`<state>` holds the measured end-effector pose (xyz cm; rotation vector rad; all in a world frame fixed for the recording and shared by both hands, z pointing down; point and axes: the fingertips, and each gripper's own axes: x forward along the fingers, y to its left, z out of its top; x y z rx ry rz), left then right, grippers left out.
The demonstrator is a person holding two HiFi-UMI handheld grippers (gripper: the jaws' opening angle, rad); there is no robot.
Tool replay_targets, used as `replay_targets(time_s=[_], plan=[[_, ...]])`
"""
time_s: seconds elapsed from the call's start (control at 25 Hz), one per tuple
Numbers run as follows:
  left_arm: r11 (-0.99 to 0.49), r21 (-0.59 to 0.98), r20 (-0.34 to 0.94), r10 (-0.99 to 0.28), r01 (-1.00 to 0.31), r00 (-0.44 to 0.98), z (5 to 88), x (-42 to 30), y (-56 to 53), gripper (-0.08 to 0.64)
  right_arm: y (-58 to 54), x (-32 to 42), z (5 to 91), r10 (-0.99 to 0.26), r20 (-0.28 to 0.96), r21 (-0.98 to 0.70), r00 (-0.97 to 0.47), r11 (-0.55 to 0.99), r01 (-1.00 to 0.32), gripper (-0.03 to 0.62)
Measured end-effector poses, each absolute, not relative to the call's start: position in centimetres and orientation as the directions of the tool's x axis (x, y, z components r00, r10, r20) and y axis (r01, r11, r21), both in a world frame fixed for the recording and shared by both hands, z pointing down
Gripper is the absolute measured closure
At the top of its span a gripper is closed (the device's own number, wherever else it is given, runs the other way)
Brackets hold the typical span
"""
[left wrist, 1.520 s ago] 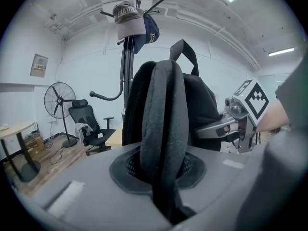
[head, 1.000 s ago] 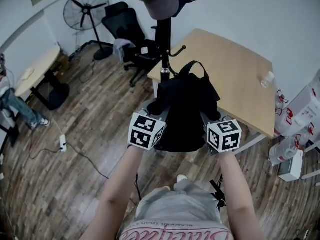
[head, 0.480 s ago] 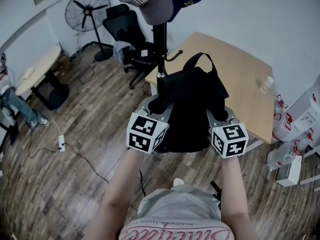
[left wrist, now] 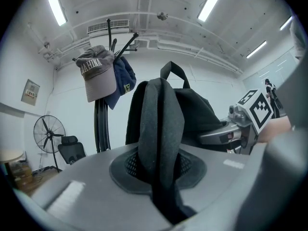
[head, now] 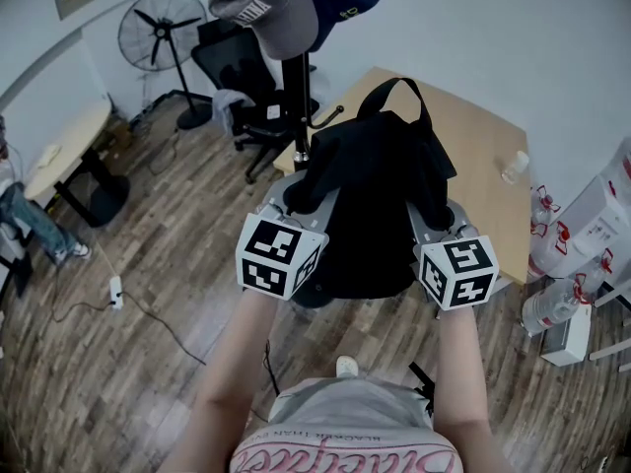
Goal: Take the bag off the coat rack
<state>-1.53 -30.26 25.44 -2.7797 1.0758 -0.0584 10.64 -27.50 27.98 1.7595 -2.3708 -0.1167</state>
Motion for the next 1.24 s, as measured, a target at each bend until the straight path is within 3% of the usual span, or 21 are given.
replay_targets(time_s=[1.24], plan=[[-0.761,-0.18,-0.064,-0.624,-0.624,0.779,22.7,0.9,-29.6,0.474,-26.7,13.1,25.4,-0.969,0.055,0.19,-0.239,0.246,-0.951,0.549]])
